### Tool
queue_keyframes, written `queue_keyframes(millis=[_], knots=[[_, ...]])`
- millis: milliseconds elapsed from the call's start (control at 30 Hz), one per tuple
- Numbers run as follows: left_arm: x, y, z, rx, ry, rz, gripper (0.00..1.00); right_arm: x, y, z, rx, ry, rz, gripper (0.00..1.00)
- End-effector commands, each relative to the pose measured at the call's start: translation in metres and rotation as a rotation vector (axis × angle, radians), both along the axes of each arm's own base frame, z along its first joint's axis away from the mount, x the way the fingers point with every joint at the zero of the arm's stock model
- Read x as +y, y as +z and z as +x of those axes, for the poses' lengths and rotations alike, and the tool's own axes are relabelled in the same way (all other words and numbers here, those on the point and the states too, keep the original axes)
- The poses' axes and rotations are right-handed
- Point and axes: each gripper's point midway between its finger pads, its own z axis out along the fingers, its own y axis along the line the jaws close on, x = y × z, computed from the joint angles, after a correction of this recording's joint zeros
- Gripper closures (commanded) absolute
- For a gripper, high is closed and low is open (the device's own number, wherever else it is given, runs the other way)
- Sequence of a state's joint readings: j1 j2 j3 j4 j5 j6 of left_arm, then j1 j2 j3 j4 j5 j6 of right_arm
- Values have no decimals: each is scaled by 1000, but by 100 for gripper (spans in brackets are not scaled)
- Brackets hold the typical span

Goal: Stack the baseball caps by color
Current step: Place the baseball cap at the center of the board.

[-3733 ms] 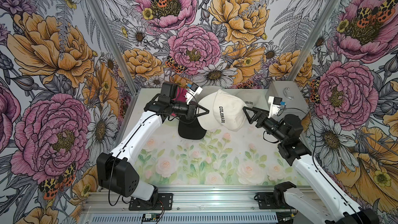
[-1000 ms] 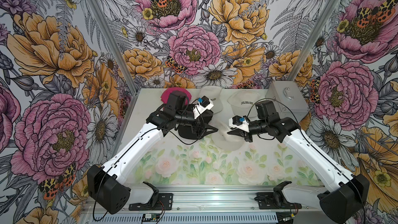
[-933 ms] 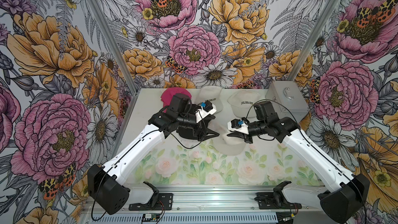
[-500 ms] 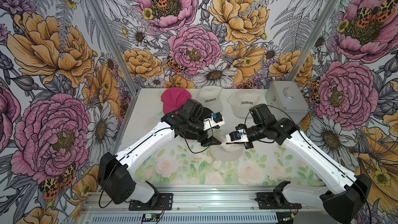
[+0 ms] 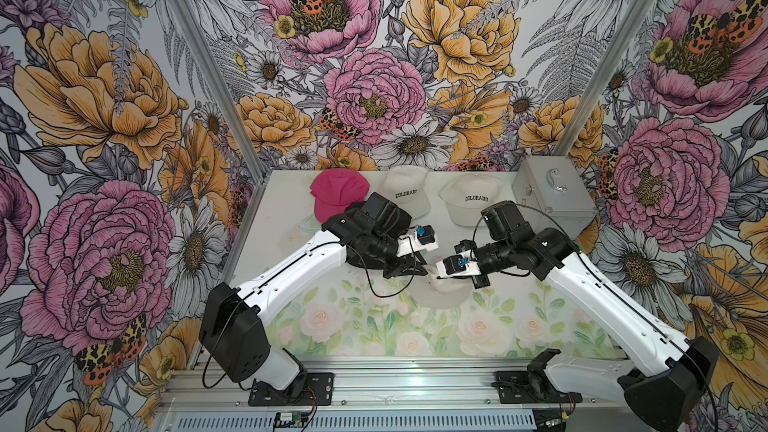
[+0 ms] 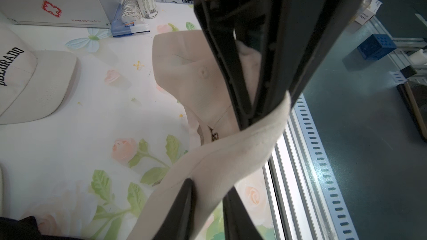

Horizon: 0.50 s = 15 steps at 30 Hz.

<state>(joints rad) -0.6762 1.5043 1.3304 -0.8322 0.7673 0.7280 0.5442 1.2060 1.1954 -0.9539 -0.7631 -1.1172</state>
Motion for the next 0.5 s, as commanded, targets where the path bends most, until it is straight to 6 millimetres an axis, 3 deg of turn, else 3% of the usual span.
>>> queue_keyframes(millis=[0,100,200,300,467], knots=[[3,13,-3,18,-40,-68,88,2,8,-1,-16,10,6,100],[8,18,-5,15,-41,-88,100,2,6,1,-6,-2,-2,100],[11,25,-5,16,-37,-112,100,4,3,4,39,-21,-6,81],[16,32,-8,15,-46,-144,100,6,-4,5,84,-23,-10,70],[24,46,-9,1,-45,-191,100,1,-12,0,110,18,25,68]])
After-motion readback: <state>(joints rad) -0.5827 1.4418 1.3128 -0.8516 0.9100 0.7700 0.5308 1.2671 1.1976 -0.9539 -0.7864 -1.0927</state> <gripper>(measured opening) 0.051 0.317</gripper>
